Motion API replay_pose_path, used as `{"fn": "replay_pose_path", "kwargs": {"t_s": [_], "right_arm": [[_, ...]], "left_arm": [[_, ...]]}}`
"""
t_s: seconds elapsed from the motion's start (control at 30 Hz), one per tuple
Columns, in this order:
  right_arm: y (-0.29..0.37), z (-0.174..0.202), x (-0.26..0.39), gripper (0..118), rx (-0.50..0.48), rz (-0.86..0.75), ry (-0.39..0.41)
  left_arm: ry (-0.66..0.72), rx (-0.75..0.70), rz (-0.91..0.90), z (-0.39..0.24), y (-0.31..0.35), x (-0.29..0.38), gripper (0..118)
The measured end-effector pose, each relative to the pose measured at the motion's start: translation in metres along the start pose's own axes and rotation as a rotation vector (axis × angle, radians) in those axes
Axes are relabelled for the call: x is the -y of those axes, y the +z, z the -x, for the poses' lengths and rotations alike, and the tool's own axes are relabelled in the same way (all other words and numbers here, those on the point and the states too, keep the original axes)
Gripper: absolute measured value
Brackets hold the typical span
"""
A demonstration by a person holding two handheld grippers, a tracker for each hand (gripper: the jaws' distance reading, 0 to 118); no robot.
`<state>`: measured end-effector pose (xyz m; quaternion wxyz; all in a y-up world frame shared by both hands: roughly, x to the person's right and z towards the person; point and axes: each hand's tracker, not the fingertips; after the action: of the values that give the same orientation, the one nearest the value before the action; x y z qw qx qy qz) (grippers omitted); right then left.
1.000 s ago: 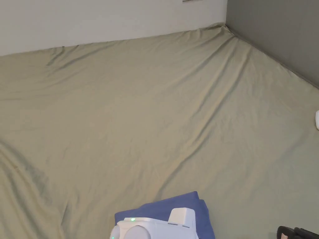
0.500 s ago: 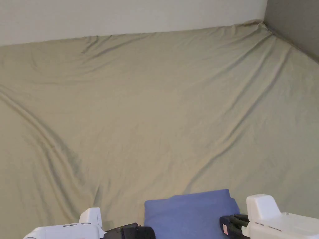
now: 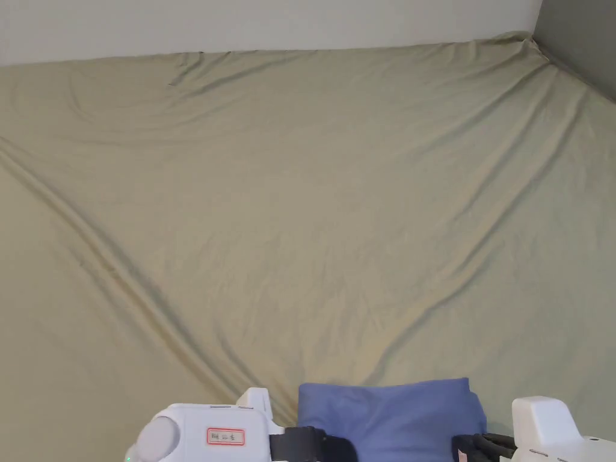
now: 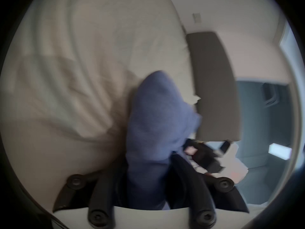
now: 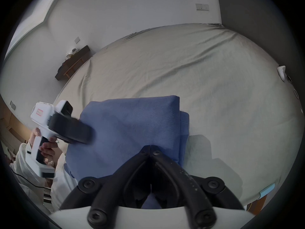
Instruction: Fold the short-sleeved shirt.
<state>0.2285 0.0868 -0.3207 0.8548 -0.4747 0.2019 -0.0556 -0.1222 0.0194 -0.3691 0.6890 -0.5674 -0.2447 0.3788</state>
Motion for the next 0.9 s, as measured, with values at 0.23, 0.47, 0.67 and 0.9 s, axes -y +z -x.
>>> {"fn": "replay_pose_path", "kwargs": {"t_s": [0.23, 0.47, 0.67, 0.9], "right_arm": [[0.015, 0.012, -0.015, 1, 0.011, -0.033, 0.011], [0.018, 0.014, -0.02, 2, 0.054, -0.047, 0.027], [0.017, 0.022, -0.017, 1, 0.084, -0.037, -0.007], [0.022, 0.026, -0.016, 1, 0.111, -0.03, -0.019]], "left_arm": [[-0.091, 0.029, 0.016, -0.007, 0.058, -0.022, 19], [-0.169, -0.274, -0.059, 0.034, 0.19, -0.06, 19], [-0.207, -0.887, -0.17, 0.088, 0.325, -0.111, 19], [-0.107, -1.365, -0.131, 0.138, 0.393, -0.116, 24]]}}
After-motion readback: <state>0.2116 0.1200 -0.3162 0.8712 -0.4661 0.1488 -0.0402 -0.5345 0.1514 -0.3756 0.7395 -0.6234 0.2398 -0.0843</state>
